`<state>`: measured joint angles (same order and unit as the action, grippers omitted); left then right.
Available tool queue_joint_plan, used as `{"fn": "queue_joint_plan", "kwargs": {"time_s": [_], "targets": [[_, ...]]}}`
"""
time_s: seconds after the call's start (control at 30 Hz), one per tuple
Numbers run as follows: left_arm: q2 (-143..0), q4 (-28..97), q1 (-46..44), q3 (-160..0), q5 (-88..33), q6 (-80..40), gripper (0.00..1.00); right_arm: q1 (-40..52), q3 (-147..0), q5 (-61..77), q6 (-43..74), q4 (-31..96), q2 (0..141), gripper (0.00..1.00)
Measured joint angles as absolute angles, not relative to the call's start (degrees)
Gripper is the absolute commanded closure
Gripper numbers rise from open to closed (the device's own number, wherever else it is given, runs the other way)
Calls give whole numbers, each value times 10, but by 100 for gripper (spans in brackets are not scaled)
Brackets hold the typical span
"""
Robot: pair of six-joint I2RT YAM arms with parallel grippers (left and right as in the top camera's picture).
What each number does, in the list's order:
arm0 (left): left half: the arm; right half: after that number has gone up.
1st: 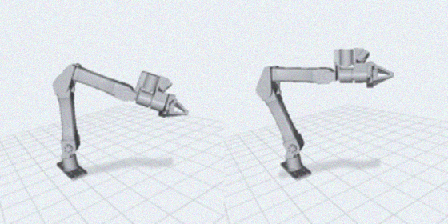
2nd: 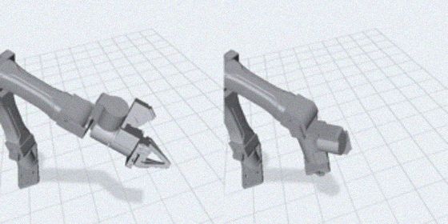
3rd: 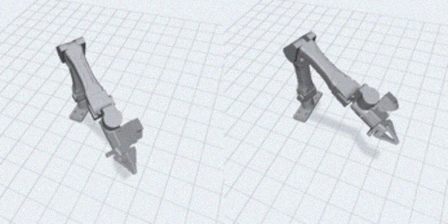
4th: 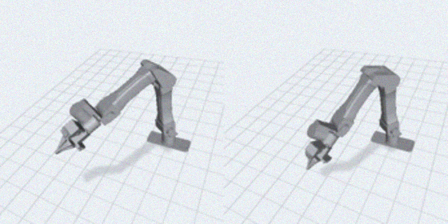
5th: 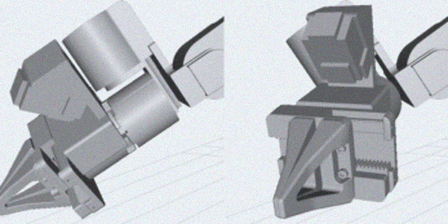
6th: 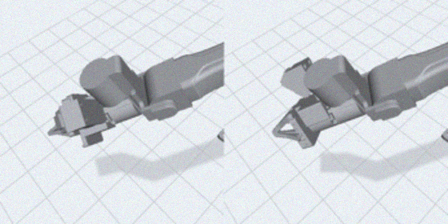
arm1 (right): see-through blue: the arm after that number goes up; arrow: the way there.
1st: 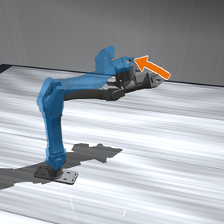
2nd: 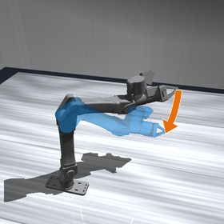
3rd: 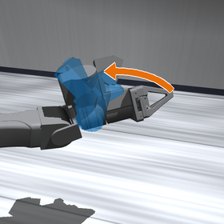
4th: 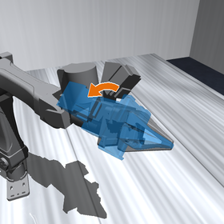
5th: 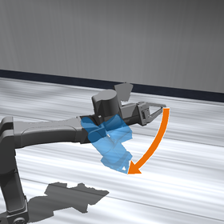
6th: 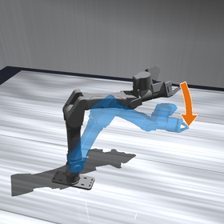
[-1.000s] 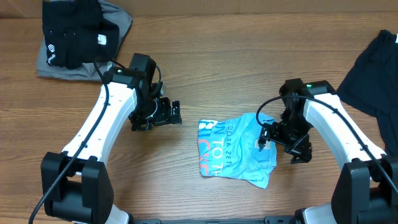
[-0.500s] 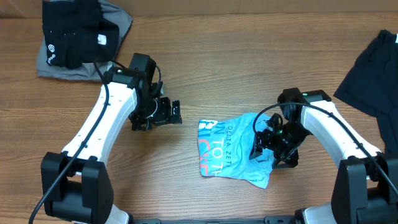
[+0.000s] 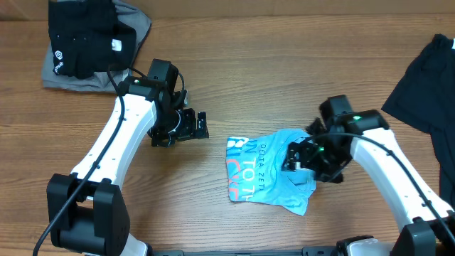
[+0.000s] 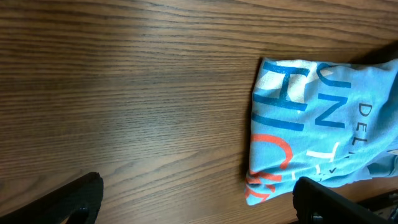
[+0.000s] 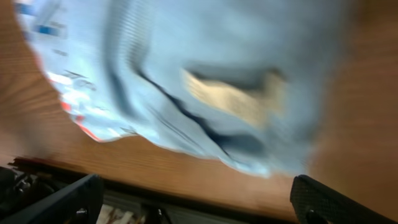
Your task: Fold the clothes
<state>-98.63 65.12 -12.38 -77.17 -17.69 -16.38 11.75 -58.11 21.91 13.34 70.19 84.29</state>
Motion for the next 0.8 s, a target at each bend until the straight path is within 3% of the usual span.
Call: {"fn": "queue_joint_plan", "kwargs": {"time_s": [0.23,0.63,0.8], "targets": [[-986,656,-124,-772,-177,-164,0,203,-543,227,165,638,856,2],[-986,658,-124,-772,-177,-164,0,208,-524,181,205,599,863,9],[-986,658,-124,-772,-177,-164,0,208,-494,181,212,591,863,32]]}}
